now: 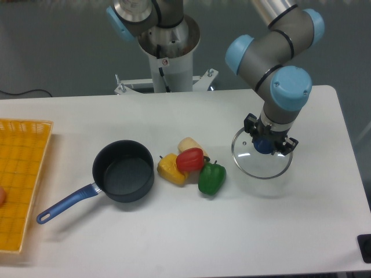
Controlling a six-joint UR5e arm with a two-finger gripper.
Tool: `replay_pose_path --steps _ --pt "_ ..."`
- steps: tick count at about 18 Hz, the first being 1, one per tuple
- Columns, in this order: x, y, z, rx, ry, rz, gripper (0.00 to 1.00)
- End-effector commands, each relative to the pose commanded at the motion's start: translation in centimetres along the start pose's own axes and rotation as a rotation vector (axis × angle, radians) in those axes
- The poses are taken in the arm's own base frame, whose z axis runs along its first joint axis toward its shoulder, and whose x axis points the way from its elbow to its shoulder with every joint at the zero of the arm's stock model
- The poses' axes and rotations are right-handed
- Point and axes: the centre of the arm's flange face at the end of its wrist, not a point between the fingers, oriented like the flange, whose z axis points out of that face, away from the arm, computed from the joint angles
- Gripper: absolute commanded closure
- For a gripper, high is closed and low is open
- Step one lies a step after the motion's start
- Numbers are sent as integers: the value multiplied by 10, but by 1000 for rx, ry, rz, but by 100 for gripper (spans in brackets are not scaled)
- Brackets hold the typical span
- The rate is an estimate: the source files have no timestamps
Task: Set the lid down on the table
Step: 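Lower the glass lid onto the empty table beyond the green pepper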
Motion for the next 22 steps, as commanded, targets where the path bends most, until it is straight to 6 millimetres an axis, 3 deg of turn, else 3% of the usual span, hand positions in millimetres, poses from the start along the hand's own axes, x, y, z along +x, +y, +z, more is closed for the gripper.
replay_pose_path --steps 8,22 --pt "4 -5 34 -4 19 -2 52" --pt "9 -7 50 -11 34 4 49"
